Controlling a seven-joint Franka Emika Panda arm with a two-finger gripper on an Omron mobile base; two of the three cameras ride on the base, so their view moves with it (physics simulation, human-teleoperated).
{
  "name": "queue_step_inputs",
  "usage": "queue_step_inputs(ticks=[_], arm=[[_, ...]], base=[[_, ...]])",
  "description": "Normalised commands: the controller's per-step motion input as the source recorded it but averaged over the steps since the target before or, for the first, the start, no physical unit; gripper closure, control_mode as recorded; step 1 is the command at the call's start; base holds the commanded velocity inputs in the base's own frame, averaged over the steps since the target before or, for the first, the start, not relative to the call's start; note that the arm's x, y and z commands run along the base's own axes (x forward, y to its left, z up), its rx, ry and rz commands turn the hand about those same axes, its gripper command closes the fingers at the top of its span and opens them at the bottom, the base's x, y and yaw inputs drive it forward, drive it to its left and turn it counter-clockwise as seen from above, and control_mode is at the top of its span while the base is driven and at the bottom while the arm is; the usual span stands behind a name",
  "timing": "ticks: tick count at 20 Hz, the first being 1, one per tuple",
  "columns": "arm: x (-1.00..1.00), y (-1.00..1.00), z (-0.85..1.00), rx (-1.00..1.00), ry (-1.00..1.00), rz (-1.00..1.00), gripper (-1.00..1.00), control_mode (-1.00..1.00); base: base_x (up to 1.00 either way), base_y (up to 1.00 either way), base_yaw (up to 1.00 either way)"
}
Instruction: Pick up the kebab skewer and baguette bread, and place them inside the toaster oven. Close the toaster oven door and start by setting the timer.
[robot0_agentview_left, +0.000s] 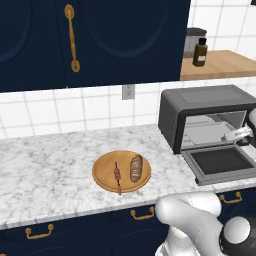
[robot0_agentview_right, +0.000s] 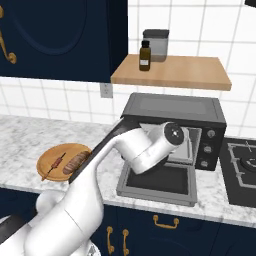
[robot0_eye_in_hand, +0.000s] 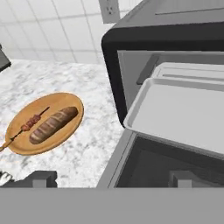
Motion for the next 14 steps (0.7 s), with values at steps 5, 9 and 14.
queue_step_inputs(ticks=[5,9,14], arm=[[-0.99,1.00,0.15,-0.09,0.03,-0.04,-1.00,-1.00],[-0.66,1.00,0.00,-0.10,0.07,-0.19,-1.00,-1.00],[0.04,1.00,0.00,-0.08,0.13,-0.18,-1.00,-1.00]], base=[[0.00,0.00,0.00],[0.00,0.00,0.00],[0.00,0.00,0.00]])
